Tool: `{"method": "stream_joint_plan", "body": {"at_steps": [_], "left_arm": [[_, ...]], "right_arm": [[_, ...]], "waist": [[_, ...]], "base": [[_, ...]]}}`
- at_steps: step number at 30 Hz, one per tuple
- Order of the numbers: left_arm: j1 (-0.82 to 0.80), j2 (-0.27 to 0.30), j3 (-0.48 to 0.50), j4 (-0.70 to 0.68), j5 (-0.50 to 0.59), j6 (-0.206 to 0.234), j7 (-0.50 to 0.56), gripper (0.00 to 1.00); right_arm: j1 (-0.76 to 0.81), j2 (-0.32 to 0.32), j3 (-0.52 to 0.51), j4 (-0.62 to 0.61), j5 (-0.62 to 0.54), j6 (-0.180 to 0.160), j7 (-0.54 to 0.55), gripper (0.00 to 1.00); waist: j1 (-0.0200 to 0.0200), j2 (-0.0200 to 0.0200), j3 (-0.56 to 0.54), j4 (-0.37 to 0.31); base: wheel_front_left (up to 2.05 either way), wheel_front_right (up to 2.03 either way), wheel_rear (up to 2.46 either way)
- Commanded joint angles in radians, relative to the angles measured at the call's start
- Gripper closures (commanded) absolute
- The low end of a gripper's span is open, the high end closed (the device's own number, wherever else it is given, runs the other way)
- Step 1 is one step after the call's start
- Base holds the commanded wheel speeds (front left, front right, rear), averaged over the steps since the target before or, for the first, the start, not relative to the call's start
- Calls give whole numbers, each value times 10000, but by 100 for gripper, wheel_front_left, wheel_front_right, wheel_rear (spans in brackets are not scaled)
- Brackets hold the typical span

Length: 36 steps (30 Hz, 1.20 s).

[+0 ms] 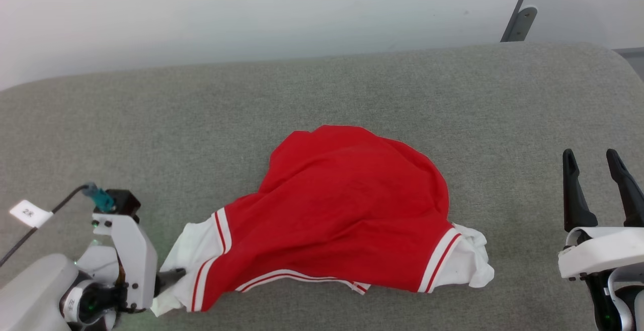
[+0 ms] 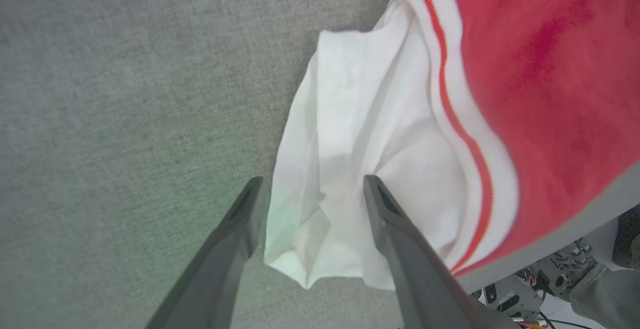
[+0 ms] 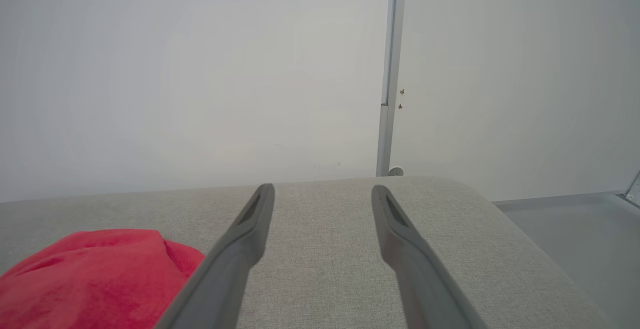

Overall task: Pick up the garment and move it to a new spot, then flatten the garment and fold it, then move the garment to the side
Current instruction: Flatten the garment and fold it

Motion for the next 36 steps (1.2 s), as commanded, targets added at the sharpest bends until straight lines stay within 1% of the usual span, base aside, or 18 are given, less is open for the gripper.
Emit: {"method": "stream_joint_plan", "body": {"at_steps": [1,3,10,16,17,18,19,22,26,29,32,36], "left_arm": [[43,-8,-52,113,104,3,-31,0],[85,-112,-39,375,60,-14,-104,0],[213,-370,-137,1143,11,-288,-261,0],[288,-788,-149,1889,-271,-470,-221,0],[287,-875,-151,1970,-288,-528,-219,16],[294,-952,-177,2039,-344,-595,-177,61],[304,-1014,-183,2110,-397,-663,-140,100],[223,-1170,-114,2233,-449,-833,-343,100],[-38,-1162,33,2426,-329,-910,-723,100],[-196,-1141,138,2496,-276,-996,-975,100],[-306,-1120,180,2581,-240,-1035,-1108,100],[-384,-1122,185,2618,-203,-1081,-1165,100]], "right_arm": [[145,-36,-20,-55,84,-15,40,0],[161,-40,-58,-95,86,-15,52,0],[303,-3,-218,-258,106,-15,121,0],[481,68,-354,-450,8,-15,196,0],[539,79,-378,-472,-16,-15,214,0],[586,94,-395,-487,-7,-15,213,0],[626,113,-414,-504,-16,-15,228,0],[672,161,-415,-520,37,-15,391,0],[934,28,-61,-570,260,-15,946,0],[1179,-171,375,-503,691,-15,1807,0],[1496,-355,775,-346,1176,-13,2946,0],[1535,-538,1016,-45,1718,-15,4011,0]], "waist": [[0,0,17,-12],[0,0,43,-12],[0,0,172,6],[0,0,276,13],[0,0,285,18],[0,0,291,22],[0,0,294,24],[0,0,309,38],[0,0,355,77],[0,0,393,136],[0,0,433,190],[0,0,489,276]], "base": [[0,0,0],[0,0,0],[0,0,0],[0,0,0],[0,0,0],[0,0,0],[0,0,0],[0,0,0],[0,0,0],[0,0,0],[0,0,0],[0,0,0]]}}
